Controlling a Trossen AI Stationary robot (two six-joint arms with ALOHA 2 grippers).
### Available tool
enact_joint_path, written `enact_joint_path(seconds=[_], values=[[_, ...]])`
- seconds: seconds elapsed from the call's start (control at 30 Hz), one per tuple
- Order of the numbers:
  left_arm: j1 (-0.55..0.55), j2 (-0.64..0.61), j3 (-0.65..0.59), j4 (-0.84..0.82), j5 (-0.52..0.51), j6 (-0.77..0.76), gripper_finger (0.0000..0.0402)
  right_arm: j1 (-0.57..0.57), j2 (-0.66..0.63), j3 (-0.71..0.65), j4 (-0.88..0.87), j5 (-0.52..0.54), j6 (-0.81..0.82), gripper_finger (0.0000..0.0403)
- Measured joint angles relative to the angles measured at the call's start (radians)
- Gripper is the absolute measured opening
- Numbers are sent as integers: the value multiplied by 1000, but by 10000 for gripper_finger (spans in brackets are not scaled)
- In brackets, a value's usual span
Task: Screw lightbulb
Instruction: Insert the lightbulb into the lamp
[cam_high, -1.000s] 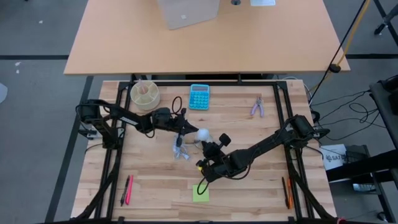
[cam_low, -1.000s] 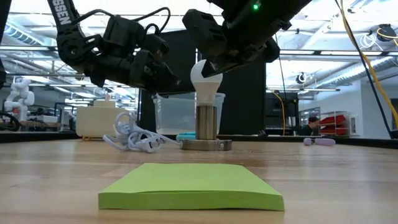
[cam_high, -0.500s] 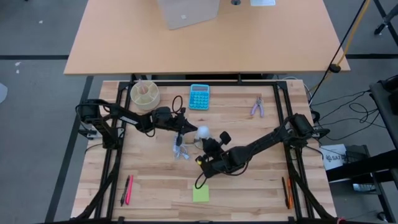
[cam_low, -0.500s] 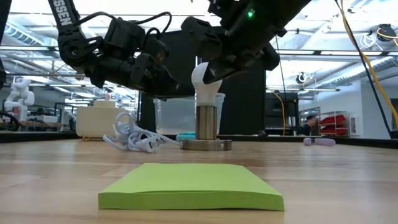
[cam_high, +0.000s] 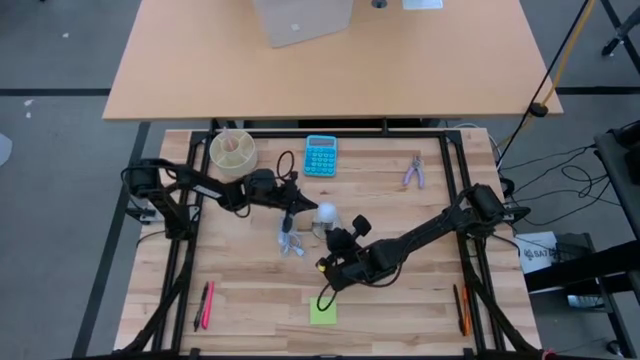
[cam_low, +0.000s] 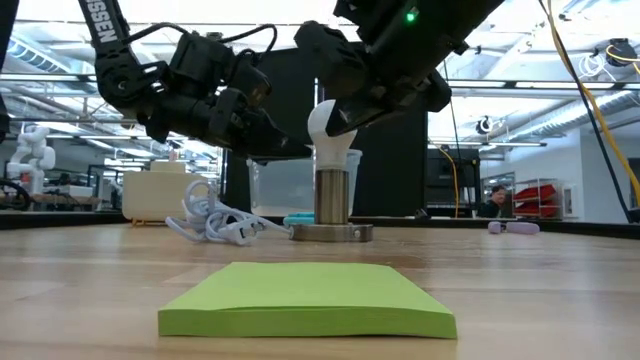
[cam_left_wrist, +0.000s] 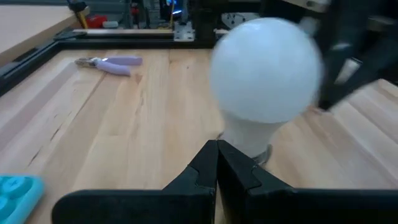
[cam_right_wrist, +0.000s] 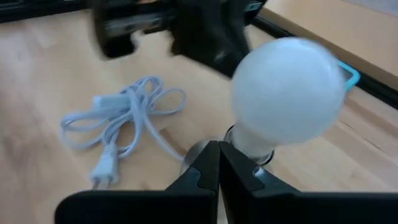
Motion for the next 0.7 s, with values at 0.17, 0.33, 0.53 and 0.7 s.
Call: enact_joint_path(seconds=[0.17,0.33,0.53,0.7], values=[[56,-3,-1,-50,80,-9,9,26,0,0,-66,-37,35,0],[76,-19,-3,-35,167,-24,8,47,0,0,-228,11,215,0],[73,-110,-41,-30,146,10,2,78,0,0,-420,68,441,0],[72,-233,-106,-30,105,23,1,83,0,0,-498,179,533,0]])
